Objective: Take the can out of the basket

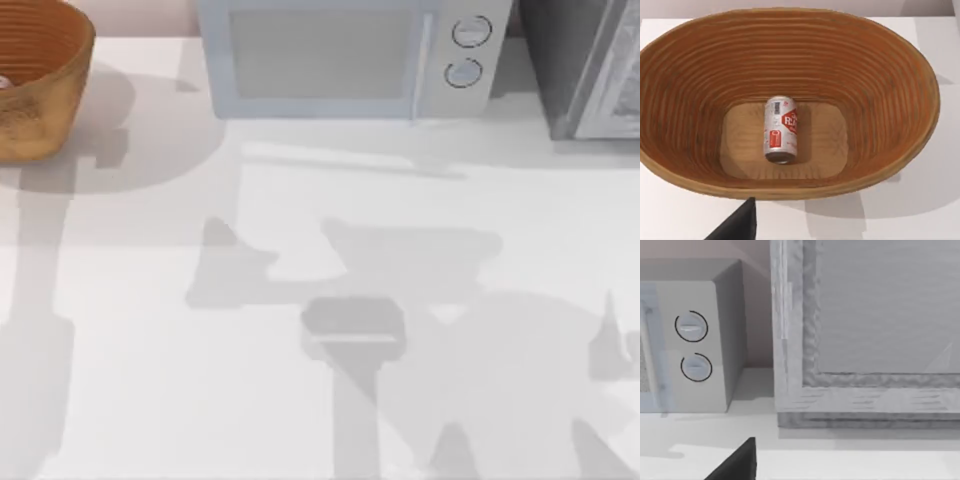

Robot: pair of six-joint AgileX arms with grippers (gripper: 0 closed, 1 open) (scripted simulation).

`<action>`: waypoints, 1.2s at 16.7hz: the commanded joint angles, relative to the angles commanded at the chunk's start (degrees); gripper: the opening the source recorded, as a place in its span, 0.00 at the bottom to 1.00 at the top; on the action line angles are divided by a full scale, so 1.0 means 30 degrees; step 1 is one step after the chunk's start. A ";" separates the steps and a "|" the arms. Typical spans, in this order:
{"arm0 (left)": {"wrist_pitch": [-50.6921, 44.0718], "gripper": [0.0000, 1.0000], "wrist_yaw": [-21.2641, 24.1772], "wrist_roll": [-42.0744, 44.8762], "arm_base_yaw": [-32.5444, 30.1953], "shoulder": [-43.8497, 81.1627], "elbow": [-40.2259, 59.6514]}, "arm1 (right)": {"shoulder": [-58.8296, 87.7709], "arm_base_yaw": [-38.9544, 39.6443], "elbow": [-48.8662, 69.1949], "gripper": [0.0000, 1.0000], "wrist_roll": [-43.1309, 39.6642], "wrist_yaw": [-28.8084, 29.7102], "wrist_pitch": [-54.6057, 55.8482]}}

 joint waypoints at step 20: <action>-1.0750 1.00 0.1625 0.1616 0.1574 2.2017 2.2257 | 0.0000 0.0000 0.0000 1.00 0.0000 0.0000 0.0000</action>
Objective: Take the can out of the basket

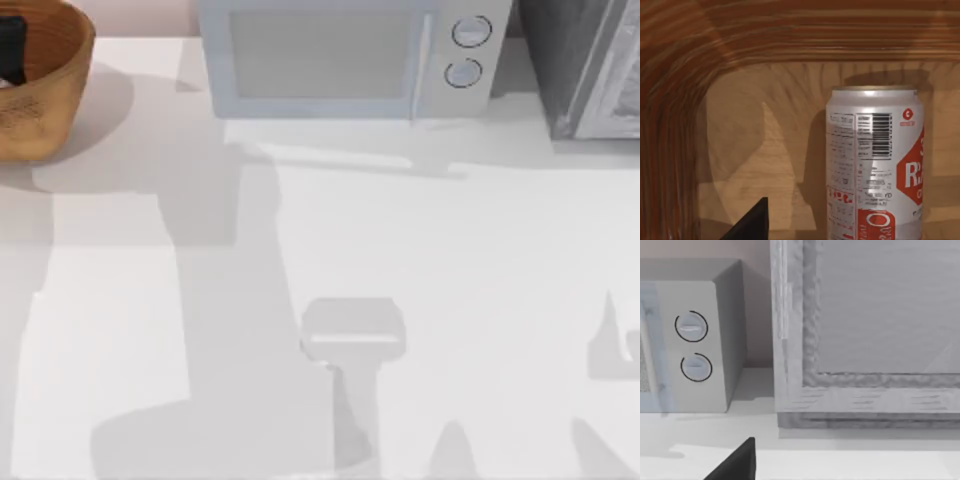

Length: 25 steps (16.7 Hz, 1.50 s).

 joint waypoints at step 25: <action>-0.2036 0.62 -0.0003 -0.0375 -0.0384 0.6315 0.8417 | 0.0000 0.0000 0.0000 1.00 0.0000 0.0000 0.0000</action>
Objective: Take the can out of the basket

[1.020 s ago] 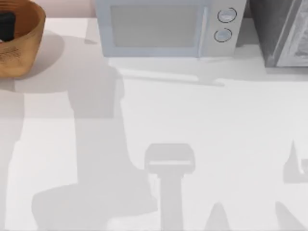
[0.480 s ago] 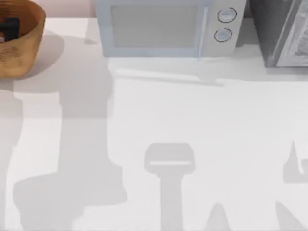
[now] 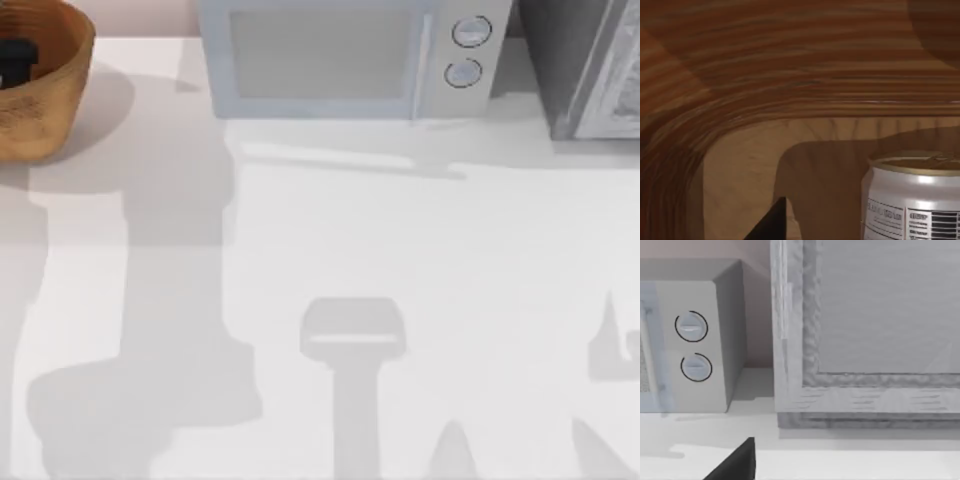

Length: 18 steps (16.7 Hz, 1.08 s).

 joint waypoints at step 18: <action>-0.0004 0.00 0.0004 0.0030 0.0059 -0.0611 0.0141 | 0.0000 0.0000 0.0000 1.00 0.0000 0.0000 0.0000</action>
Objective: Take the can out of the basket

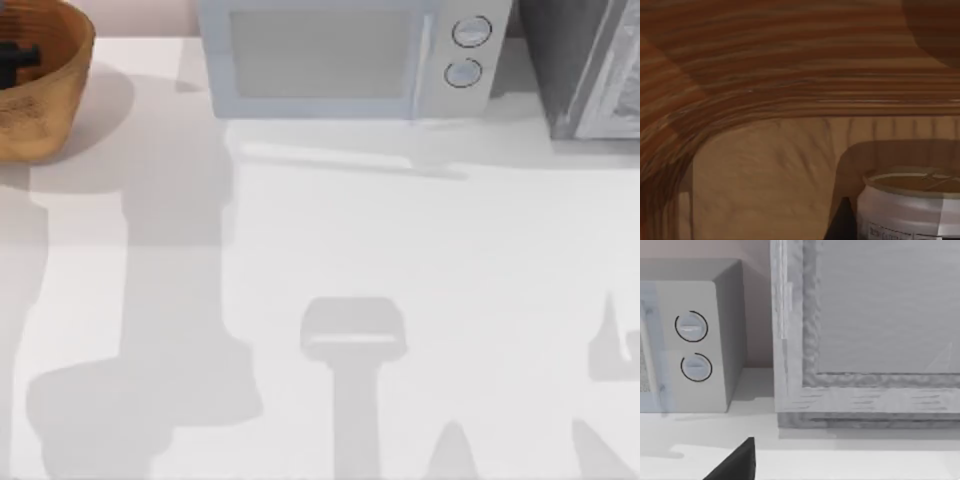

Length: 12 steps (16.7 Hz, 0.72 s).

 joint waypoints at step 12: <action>0.7155 0.00 -0.1066 -0.1028 -0.1139 -1.0026 -1.3836 | 0.0000 0.0000 0.0000 1.00 0.0000 0.0000 0.0000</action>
